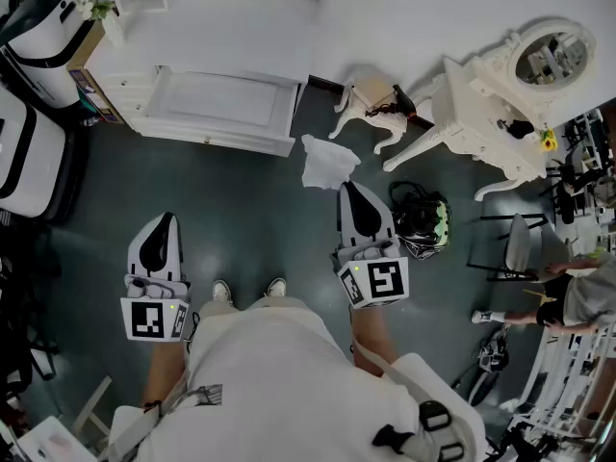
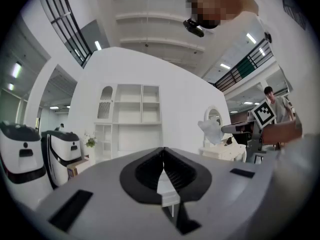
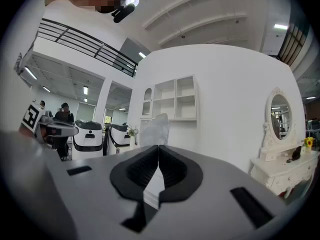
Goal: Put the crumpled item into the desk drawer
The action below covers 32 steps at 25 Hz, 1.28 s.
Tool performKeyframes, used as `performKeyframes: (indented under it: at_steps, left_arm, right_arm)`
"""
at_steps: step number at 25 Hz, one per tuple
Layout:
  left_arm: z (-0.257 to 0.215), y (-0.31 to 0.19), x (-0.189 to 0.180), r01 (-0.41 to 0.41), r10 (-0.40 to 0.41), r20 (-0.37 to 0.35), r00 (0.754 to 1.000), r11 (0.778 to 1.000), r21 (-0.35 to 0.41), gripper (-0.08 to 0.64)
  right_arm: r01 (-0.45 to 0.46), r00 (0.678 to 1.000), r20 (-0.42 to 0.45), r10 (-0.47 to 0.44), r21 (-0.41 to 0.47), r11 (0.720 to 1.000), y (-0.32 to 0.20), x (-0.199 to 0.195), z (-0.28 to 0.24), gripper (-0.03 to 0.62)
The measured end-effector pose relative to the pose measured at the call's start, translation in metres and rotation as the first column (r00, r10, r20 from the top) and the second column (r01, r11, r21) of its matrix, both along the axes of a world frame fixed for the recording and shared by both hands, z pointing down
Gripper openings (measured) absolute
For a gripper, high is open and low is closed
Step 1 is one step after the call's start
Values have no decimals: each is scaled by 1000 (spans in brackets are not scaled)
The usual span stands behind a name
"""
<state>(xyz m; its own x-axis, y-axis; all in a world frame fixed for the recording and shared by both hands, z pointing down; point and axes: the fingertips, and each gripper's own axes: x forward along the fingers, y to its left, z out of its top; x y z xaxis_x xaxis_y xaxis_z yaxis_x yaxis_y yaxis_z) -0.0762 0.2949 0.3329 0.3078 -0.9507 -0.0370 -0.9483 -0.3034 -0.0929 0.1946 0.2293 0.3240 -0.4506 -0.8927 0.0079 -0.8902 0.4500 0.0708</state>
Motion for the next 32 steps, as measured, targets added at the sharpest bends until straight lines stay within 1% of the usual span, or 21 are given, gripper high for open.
performKeyframes:
  at_steps: [4, 10, 14, 17, 21, 26, 28, 32]
  left_arm:
    - [-4, 4, 6, -11, 11, -1, 1000, 1000, 8, 17]
    - [-9, 3, 1, 6, -6, -10, 1000, 1000, 23, 15]
    - [-10, 2, 15, 11, -10, -16, 1000, 999, 30, 15]
    - [-12, 2, 30, 12, -12, -9, 1000, 999, 30, 15]
    - [-4, 10, 45, 36, -36, 3, 999, 999, 17, 17]
    - [11, 26, 52, 66, -65, 8, 998, 998, -20, 15]
    - [12, 27, 52, 66, -66, 10, 998, 997, -26, 15]
    - [17, 10, 53, 43, -43, -5, 999, 999, -30, 15]
  right_arm:
    - [12, 1000, -10, -12, 7, 1000, 5, 1, 0, 17]
    - [32, 999, -3, -32, 8, 999, 5, -5, -3, 15]
    - [41, 999, -13, -41, 7, 999, 4, 6, -2, 15]
    - [57, 998, 5, -57, 1, 998, 3, 18, 0, 17]
    - [91, 995, 39, -90, -3, 996, 7, 33, 8, 17]
    - [102, 992, 72, -101, -19, 995, 11, 48, 23, 17]
    - [104, 992, 76, -102, -27, 994, 11, 49, 26, 17]
    - [102, 993, 61, -101, -28, 994, 0, 43, 27, 17]
